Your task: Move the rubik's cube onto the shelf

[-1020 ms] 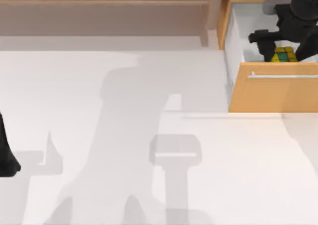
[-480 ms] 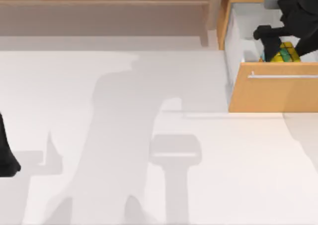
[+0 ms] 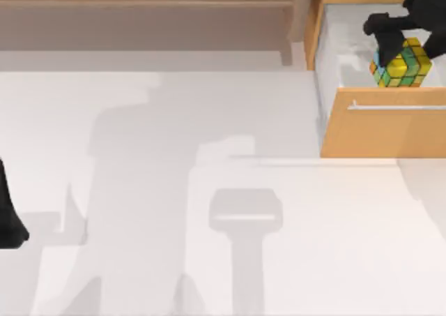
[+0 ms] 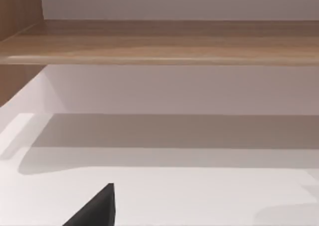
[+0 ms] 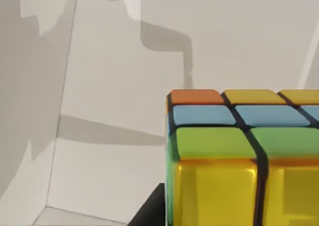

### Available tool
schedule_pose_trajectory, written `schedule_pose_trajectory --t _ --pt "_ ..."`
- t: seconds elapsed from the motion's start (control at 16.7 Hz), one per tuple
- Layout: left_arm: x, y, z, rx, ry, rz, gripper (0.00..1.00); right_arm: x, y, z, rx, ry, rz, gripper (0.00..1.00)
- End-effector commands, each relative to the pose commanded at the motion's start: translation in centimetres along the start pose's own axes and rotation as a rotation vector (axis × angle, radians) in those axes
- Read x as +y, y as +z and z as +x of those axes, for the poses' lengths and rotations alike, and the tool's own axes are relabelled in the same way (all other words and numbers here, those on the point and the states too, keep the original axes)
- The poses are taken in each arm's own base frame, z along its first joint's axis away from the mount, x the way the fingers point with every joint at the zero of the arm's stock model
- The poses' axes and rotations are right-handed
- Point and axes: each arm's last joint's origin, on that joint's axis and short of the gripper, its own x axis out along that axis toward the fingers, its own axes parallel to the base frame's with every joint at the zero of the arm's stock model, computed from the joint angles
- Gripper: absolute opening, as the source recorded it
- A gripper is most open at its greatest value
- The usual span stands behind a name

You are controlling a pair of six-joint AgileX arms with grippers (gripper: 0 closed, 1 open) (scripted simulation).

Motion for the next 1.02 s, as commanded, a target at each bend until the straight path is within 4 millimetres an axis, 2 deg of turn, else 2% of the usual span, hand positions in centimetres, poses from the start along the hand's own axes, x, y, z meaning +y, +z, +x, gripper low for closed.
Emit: schedule_pose_trajectory --t 0.3,0.6,0.84,1.02 --pt "0.0 0.0 0.0 0.0 0.0 0.0 1.0 0.1 0.8 2.6 0.07 -0.063 0.089 0.0" --pt "0.0 0.0 0.0 0.0 0.0 0.0 1.0 0.2 1.1 3.0 0.066 -0.074 0.118 0.0" --pt "0.0 0.0 0.0 0.0 0.0 0.0 1.0 0.1 0.7 2.3 0.066 -0.083 0.12 0.0" --pt "0.0 0.0 0.0 0.0 0.0 0.0 1.0 1.5 0.0 -0.4 0.009 -0.119 0.089 0.0"
